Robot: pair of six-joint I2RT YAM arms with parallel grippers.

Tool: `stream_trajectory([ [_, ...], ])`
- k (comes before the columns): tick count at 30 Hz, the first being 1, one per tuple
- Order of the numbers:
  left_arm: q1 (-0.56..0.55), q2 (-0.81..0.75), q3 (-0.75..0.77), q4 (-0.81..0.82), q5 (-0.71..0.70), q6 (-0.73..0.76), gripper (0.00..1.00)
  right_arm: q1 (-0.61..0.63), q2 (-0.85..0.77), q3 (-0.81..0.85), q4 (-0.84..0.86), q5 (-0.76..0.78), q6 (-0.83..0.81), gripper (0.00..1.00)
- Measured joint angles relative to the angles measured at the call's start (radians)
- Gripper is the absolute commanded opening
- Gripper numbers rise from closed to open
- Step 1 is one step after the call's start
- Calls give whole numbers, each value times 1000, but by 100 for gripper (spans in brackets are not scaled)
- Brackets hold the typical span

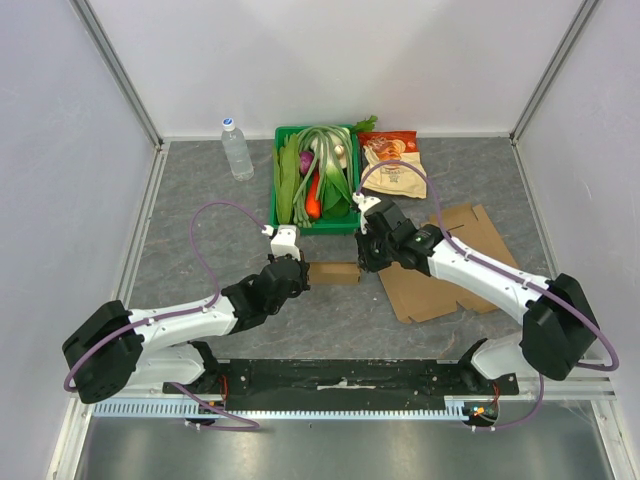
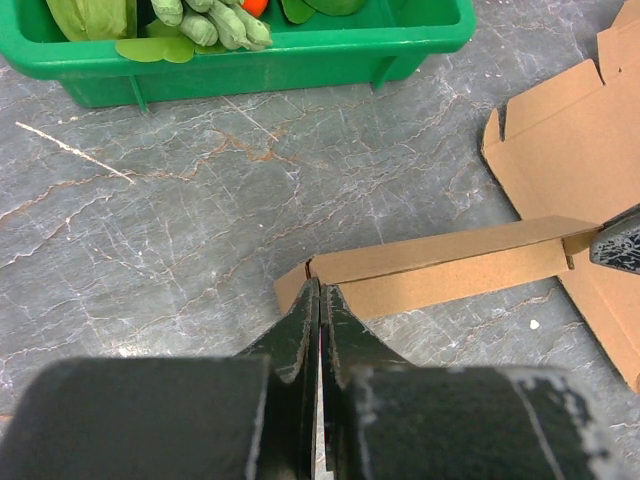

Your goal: Fold the paper box

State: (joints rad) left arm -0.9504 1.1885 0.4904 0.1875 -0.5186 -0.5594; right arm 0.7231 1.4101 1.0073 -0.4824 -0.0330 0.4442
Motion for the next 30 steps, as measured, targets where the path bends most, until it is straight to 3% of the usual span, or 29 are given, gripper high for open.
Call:
stream_trajectory([
  [5,-1,0,0,0,0,0,2,4,8,0,9,13,0,0],
  [12,-1,-2,-3,0,-9,-1,2,60,5,-29,64,116,0,0],
  [24,-53,-20,-74,102,-66,-91,2,233,-143,-406,423,343,1,0],
  [27,-63,-21,-74,99,-76,-98,2,232,-143,-393,398,351,10,19],
  [30,-63,-21,-74,97,-84,-100,2,232,-148,-297,291,350,45,51],
])
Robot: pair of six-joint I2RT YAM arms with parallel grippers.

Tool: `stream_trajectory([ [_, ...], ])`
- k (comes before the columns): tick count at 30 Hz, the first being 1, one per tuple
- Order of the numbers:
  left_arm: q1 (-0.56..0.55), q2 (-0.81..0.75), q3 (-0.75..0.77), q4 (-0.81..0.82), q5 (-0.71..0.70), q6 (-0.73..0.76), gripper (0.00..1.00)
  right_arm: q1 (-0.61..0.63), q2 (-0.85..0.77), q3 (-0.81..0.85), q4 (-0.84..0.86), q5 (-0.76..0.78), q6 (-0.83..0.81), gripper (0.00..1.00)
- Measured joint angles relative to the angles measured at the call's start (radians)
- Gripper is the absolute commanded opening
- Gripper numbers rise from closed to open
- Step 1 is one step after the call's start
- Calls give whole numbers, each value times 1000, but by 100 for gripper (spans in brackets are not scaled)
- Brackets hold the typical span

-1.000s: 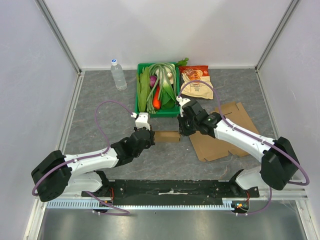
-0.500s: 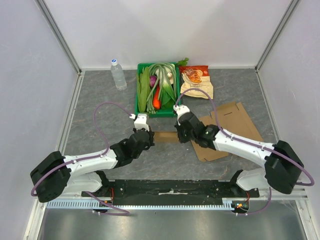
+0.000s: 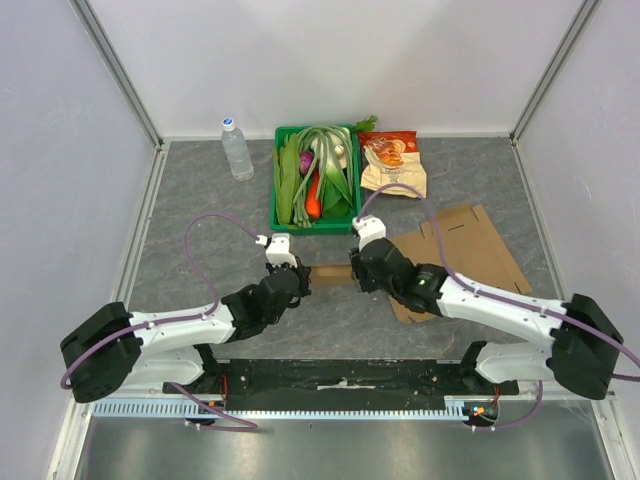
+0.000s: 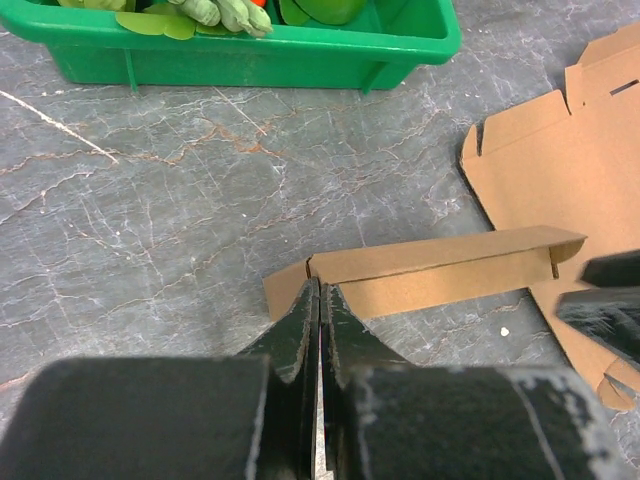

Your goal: Fold the paper box

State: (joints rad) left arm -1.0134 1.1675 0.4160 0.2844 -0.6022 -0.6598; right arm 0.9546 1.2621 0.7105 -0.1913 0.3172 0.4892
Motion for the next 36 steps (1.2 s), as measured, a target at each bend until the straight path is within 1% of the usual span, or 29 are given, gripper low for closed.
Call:
stream_trajectory([
  [2,0,0,0,-1,-2,-2,2,-4,-36,77,-52,-2,33,68],
  [3,0,-2,0,-2,-2,-2,2,-5,-51,92,-61,-5,52,80],
  [4,0,-3,0,-5,-2,-2,2,-11,-79,114,-72,-17,56,83],
  [5,-1,-4,0,-6,-3,-2,2,-16,-97,130,-74,-32,53,84],
  [7,-2,-6,0,-9,-3,-2,2,-24,-109,160,-72,-76,1,86],
  [10,-3,-6,0,-10,-3,-2,2,-24,-100,163,-14,-127,-192,86],
  [12,-3,-6,0,-10,-3,-2,2,-17,-116,85,75,-148,-346,87],
  [13,-3,-6,0,-10,-3,-2,2,-15,-129,37,116,-161,-408,89],
  [14,-3,-6,0,-10,-3,-2,2,-13,-152,-38,185,-178,-492,89],
  [15,-3,-6,0,-10,-3,-2,2,-13,-172,-96,222,-189,-550,88],
  [17,-3,-5,0,-9,-3,-2,2,-12,-198,-199,285,-204,-657,89],
  [19,-3,-3,2,-10,-3,-2,2,-11,-196,-243,330,-218,-737,90],
  [23,-3,0,4,-10,-3,-2,2,13,-187,-281,476,-203,-860,91],
  [29,-3,8,15,-18,-2,-2,2,26,-157,-289,596,-193,-988,92],
  [36,-3,12,21,-25,-2,-2,2,26,-56,-288,585,-266,-1088,90],
])
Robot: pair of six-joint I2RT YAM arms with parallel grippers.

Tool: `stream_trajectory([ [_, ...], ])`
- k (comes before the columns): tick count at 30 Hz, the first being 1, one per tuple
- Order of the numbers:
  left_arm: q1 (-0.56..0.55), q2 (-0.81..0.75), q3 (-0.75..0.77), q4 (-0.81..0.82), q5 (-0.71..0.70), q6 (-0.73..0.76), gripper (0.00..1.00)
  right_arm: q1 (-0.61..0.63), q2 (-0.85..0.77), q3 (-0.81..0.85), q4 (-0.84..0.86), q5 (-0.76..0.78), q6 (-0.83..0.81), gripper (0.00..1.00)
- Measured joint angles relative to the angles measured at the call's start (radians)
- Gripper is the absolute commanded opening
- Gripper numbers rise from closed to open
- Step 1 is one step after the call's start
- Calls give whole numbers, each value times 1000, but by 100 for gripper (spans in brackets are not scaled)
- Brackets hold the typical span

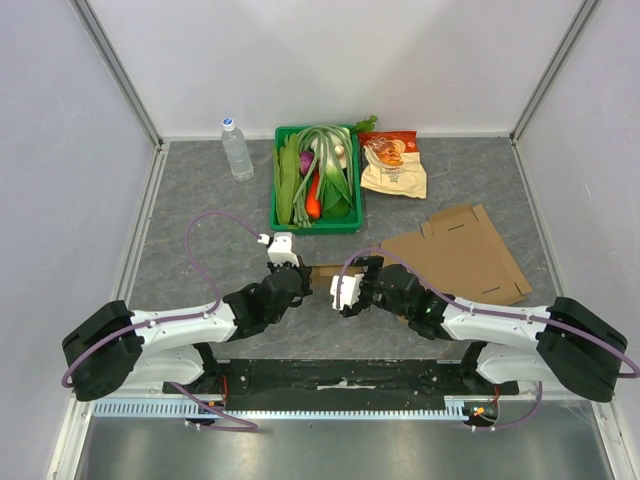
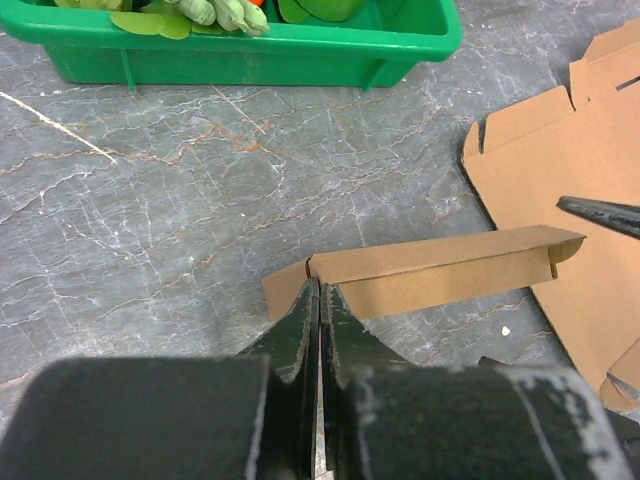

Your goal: Fold the paper box

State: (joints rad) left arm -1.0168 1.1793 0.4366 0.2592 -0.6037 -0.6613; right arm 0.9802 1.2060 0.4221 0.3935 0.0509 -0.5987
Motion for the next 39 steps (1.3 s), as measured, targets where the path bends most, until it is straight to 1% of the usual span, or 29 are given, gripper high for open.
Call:
stream_trajectory([
  [3,0,5,5,-2,0,0,2,6,18,0,13,-14,-33,88],
  [7,0,6,6,-2,2,0,2,29,43,-1,48,3,-76,86],
  [10,0,6,6,-1,2,0,2,41,66,-1,71,18,-104,81],
  [11,0,6,6,-2,2,0,2,47,77,-1,77,26,-111,77],
  [13,0,6,6,-1,2,0,2,60,106,-1,87,47,-124,74],
  [14,0,6,6,-1,2,0,2,68,119,-1,92,64,-132,71],
  [16,0,6,6,-1,2,0,2,95,135,-1,113,109,-146,68],
  [17,0,6,6,-1,2,0,2,107,142,-1,122,127,-151,65],
  [19,0,6,6,-1,3,0,2,149,164,-1,150,179,-164,64],
  [22,0,6,6,-1,4,1,2,217,219,-8,227,292,-200,60],
  [25,-1,5,6,-1,5,1,2,273,285,-18,325,416,-244,53],
  [27,-1,3,5,-3,8,1,3,295,330,-21,398,481,-267,47],
  [30,-1,-6,0,-6,12,1,12,307,377,-24,470,537,-282,42],
  [31,-1,-10,-2,-7,16,1,21,311,391,-28,496,552,-284,42],
  [33,-1,-19,-7,-11,28,1,32,314,404,-34,525,561,-284,41],
  [34,-1,-28,-13,-17,42,1,42,314,408,-35,534,565,-284,41],
  [36,-3,-48,-38,-26,84,1,53,314,415,-36,552,570,-283,40],
  [37,-5,-66,-58,-31,105,-1,57,314,417,-37,557,571,-282,39],
  [39,-1,-118,-86,-59,142,-1,59,314,417,-42,566,566,-280,38],
])
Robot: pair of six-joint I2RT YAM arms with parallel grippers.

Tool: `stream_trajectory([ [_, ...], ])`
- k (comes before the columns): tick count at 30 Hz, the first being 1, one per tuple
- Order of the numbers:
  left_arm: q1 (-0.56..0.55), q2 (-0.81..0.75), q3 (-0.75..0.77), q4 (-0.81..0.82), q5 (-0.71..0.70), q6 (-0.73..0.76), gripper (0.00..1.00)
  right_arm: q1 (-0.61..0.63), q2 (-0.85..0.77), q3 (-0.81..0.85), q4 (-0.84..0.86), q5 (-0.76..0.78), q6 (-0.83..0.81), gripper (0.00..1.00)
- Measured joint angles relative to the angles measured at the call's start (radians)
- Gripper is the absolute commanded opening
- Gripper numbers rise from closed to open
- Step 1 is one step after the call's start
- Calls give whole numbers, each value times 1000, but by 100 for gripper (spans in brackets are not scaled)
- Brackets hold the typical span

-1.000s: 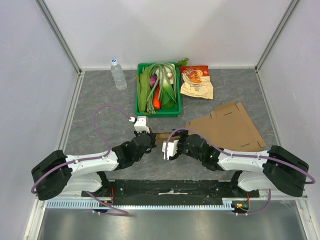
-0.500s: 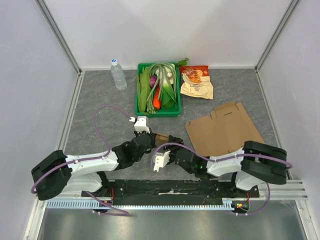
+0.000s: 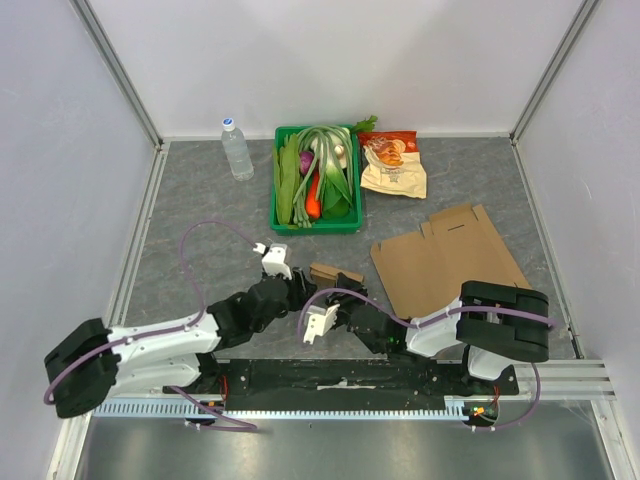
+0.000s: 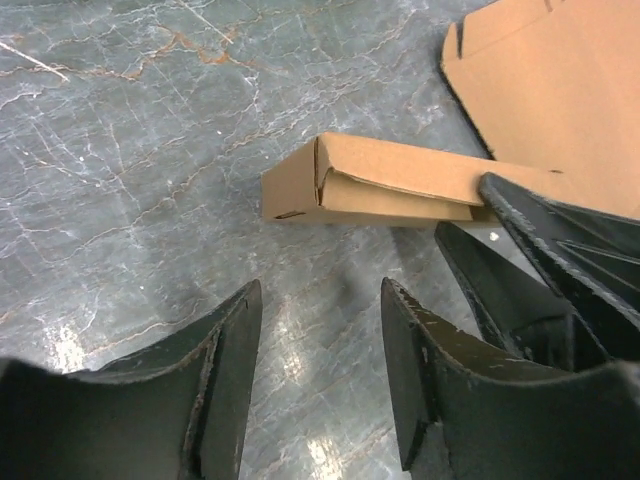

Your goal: Fold the paper box

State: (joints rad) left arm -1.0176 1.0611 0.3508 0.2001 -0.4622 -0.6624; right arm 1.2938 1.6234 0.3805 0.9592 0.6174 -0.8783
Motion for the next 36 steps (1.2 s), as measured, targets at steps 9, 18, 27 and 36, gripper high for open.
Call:
stream_trajectory([
  [9,246,-324,1,-172,217,-23,74,-16,-11,-13,18,-47,25,38],
  [18,457,-5,97,-10,585,-91,78,-37,-21,-13,14,-91,48,38],
  [27,495,174,99,127,719,-126,72,-48,-27,-13,10,-110,58,39],
  [36,512,280,60,280,762,-155,57,-58,-41,-13,-8,-132,67,42],
])
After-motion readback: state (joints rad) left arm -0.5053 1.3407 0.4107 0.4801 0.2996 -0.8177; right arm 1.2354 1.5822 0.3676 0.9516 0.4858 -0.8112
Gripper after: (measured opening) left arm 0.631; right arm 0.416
